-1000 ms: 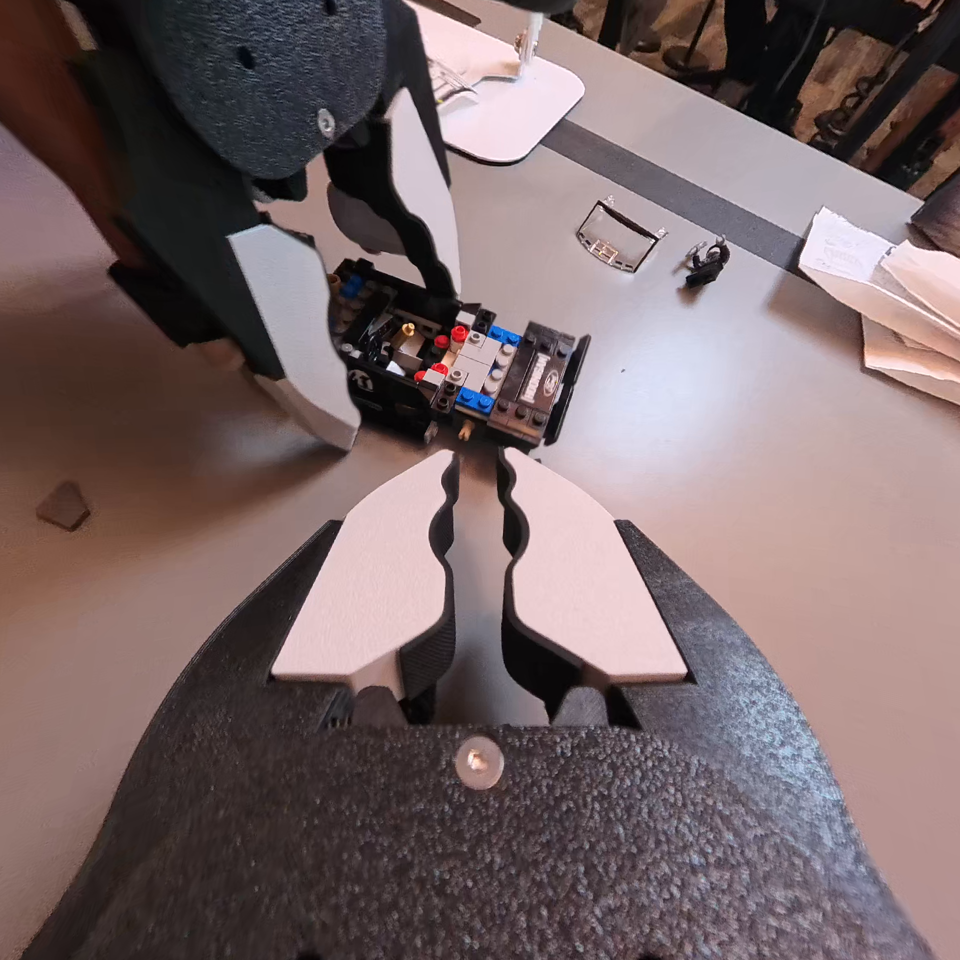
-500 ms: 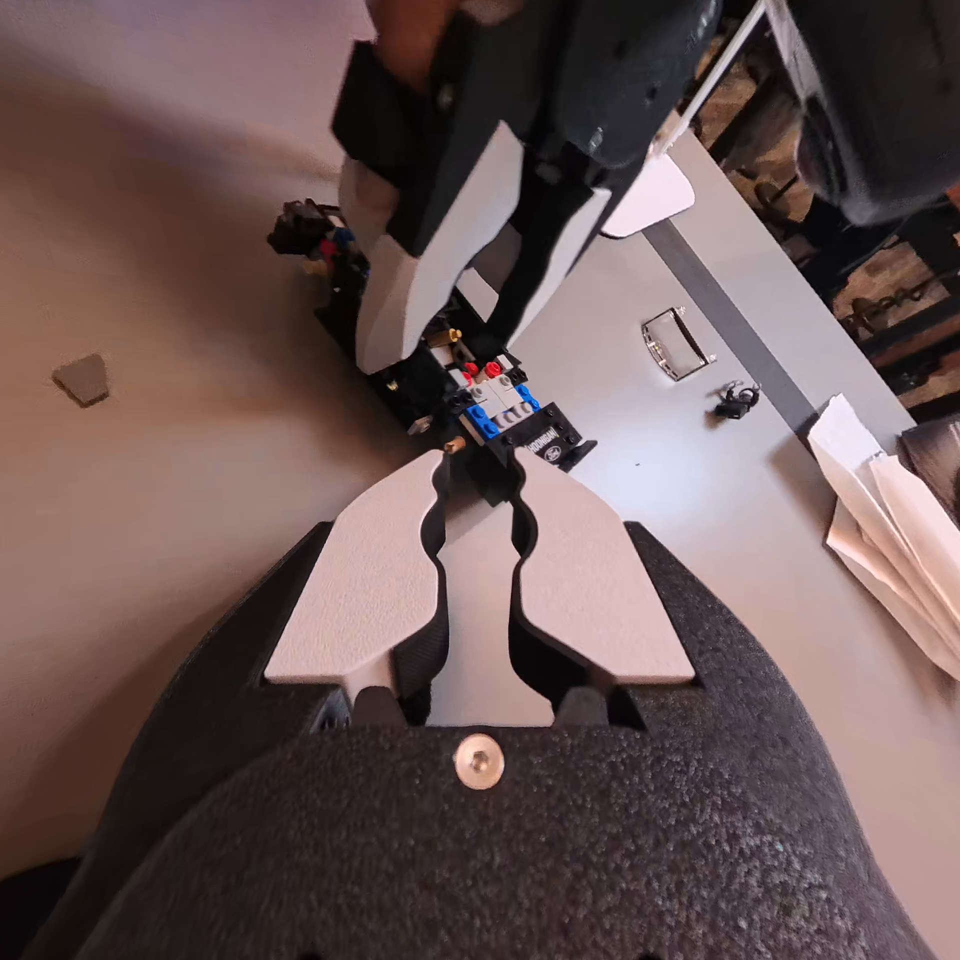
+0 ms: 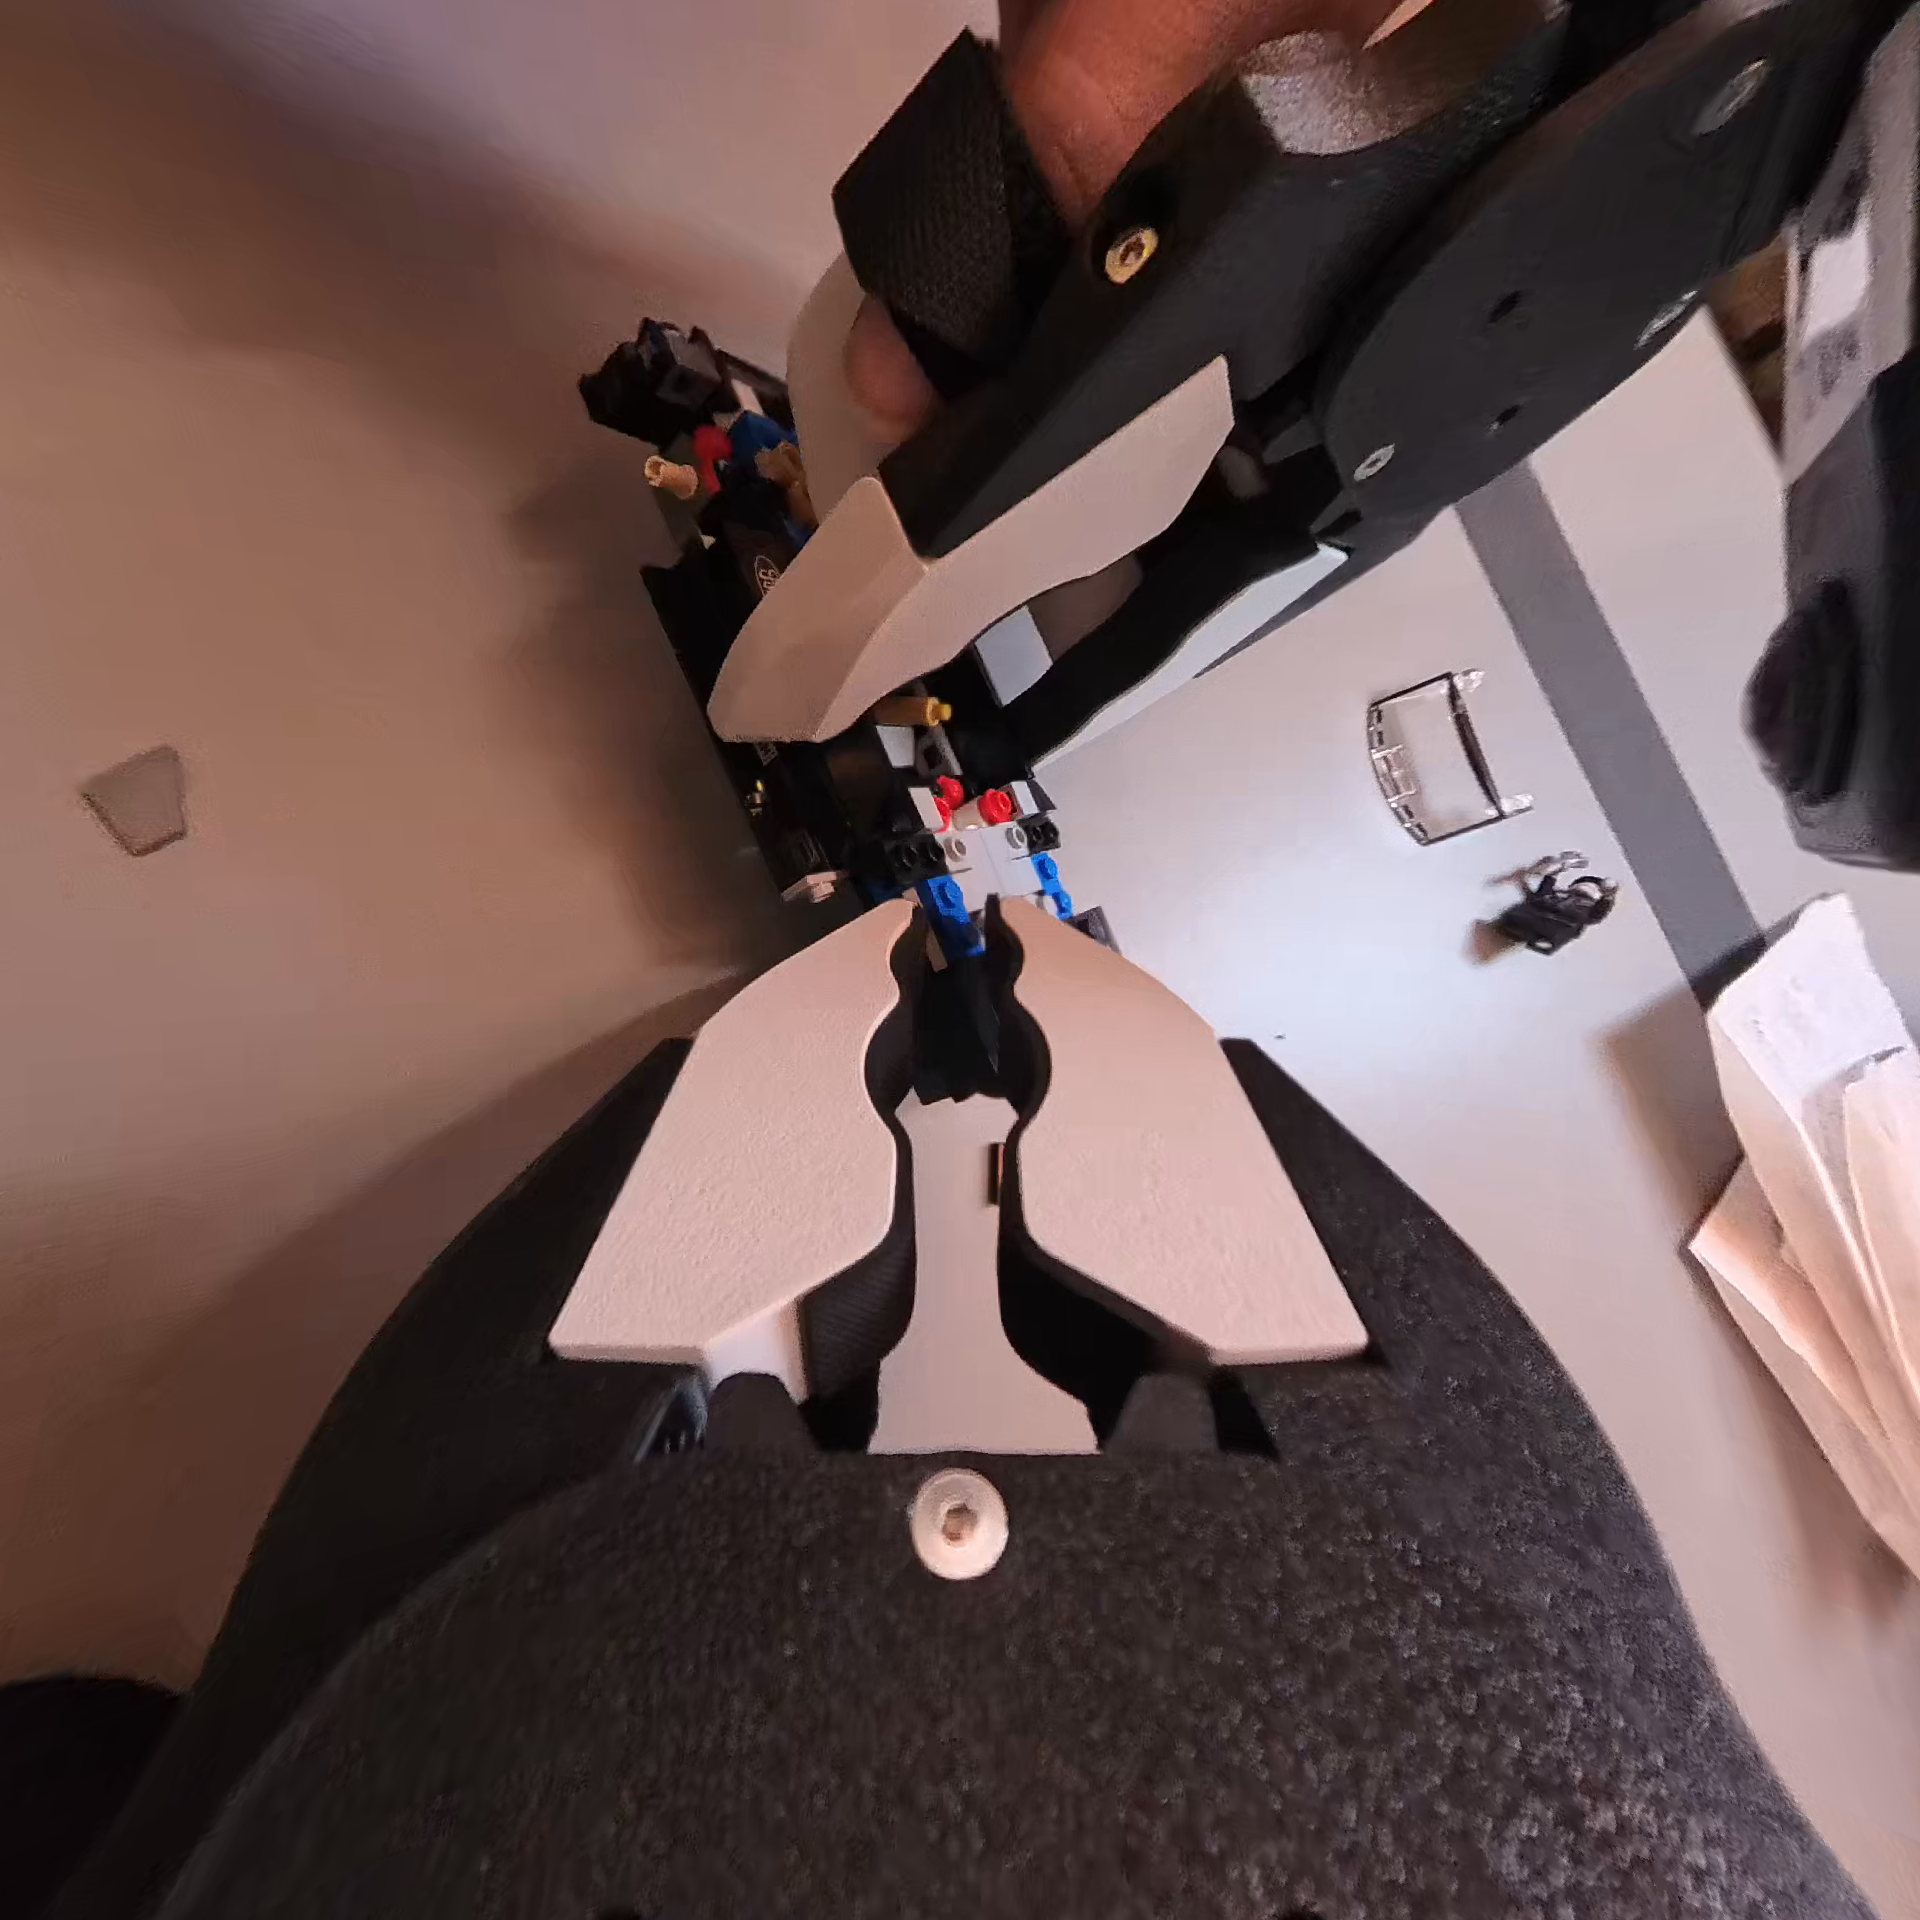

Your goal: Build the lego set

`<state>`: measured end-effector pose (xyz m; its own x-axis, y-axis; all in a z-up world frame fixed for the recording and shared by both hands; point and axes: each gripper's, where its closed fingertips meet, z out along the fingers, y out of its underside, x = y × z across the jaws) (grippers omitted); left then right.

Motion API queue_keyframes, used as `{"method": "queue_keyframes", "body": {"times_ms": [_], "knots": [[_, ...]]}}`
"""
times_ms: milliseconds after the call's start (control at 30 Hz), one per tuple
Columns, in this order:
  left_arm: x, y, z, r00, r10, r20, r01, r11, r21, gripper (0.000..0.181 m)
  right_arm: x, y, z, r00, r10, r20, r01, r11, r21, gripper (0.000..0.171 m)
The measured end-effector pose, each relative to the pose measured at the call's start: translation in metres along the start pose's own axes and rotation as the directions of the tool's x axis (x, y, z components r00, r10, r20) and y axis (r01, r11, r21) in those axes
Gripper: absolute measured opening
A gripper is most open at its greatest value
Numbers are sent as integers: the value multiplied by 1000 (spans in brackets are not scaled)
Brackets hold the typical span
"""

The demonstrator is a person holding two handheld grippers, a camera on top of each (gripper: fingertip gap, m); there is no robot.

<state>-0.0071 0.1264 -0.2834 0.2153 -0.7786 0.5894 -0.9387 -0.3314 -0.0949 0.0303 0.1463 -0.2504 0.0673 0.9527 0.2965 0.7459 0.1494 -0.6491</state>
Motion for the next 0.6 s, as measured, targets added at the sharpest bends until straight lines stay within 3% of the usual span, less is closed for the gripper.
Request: {"method": "queue_keyframes", "body": {"times_ms": [300, 600], "knots": [[-1, 1, 0, 1000, 16, 2, -16, 1000, 25, 72, -4, 1, 3, 993, -55, 104, 69, 988, -136, 10], [-1, 1, 1, 1000, 25, 15, -26, 999, 36, 72, -6, -1, 3, 991, -37, 127, 52, 992, -116, 5]]}}
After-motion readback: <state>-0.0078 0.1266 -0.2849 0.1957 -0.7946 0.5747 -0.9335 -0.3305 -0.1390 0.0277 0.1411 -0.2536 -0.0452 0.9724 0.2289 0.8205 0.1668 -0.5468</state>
